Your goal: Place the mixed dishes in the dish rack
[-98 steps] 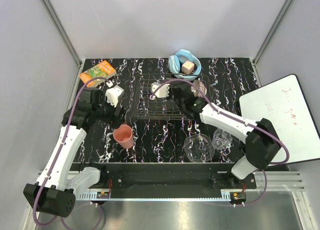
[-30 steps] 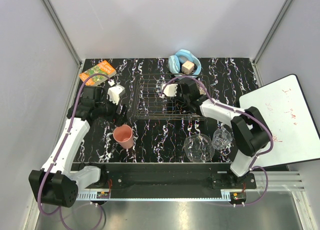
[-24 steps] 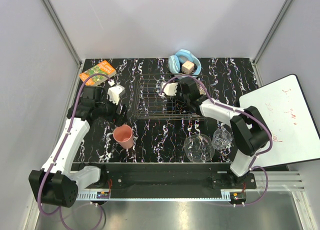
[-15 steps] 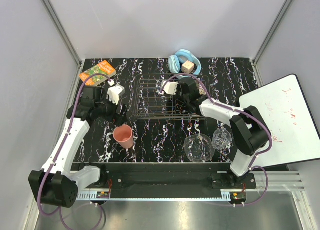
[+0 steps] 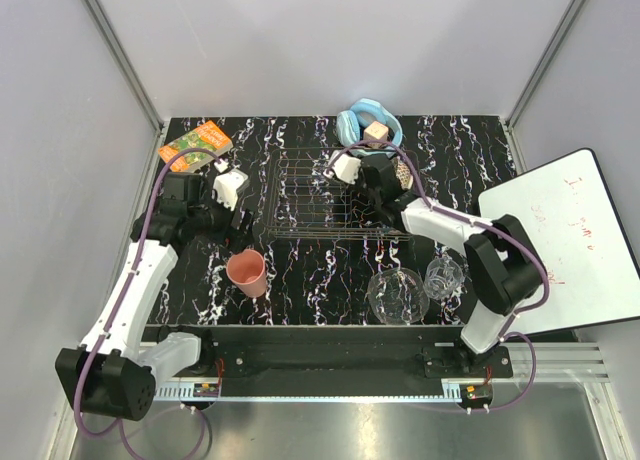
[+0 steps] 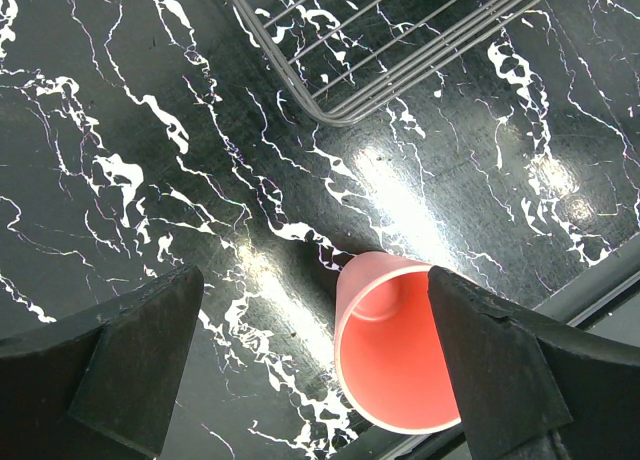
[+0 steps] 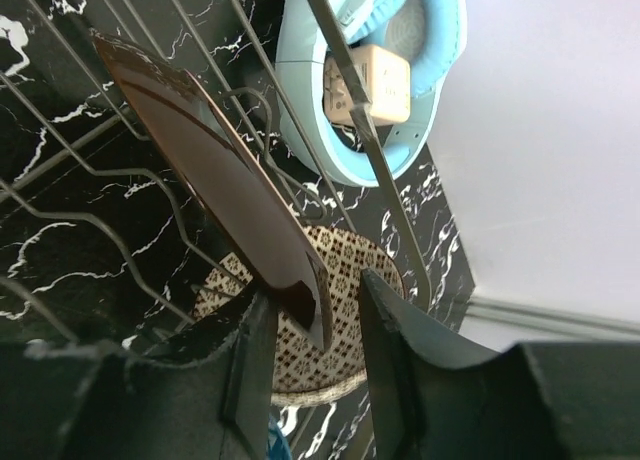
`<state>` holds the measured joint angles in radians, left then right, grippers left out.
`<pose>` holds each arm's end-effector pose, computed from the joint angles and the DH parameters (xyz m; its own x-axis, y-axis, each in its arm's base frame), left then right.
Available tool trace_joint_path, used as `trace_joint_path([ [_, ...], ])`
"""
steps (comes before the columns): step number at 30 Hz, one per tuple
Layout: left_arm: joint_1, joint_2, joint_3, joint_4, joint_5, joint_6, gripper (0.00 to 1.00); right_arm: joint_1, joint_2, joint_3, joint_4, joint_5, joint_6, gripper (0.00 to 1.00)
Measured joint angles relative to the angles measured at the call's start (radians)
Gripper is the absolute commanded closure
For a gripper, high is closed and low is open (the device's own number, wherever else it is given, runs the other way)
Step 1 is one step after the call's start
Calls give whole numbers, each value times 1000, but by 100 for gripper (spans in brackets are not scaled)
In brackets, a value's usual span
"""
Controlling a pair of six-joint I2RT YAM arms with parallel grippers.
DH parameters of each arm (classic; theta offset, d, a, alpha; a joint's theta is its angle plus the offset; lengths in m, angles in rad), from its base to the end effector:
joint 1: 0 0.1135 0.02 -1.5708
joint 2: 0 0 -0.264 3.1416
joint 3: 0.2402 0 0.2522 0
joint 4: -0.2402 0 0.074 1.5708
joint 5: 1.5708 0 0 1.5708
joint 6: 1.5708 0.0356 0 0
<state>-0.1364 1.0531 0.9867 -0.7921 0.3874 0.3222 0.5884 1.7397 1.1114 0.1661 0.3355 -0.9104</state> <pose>0.2039 -0.0416 0.3056 -0.5939 0.3775 -0.7105 0.5889 0.8056 -0.0643 0.3344 0.2090 0.2303 -0.0072 -0.9013 -0.4331 -0.4640 0.3867 -0.7969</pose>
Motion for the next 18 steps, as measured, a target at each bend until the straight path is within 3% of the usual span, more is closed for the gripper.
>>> trace_joint_path([
  [5, 0, -7, 0, -1, 0, 2, 1, 10, -105, -2, -58, -1, 116, 56],
  [11, 0, -11, 0, -12, 8, 13, 1, 72, -395, -2, -182, -10, 383, 54],
  [15, -2, -10, 4, -38, 31, 22, 1, 84, -583, -8, -343, -61, 687, 68],
  [18, -26, -10, 24, -53, 34, 27, 1, 86, -679, -63, -449, -139, 892, 71],
])
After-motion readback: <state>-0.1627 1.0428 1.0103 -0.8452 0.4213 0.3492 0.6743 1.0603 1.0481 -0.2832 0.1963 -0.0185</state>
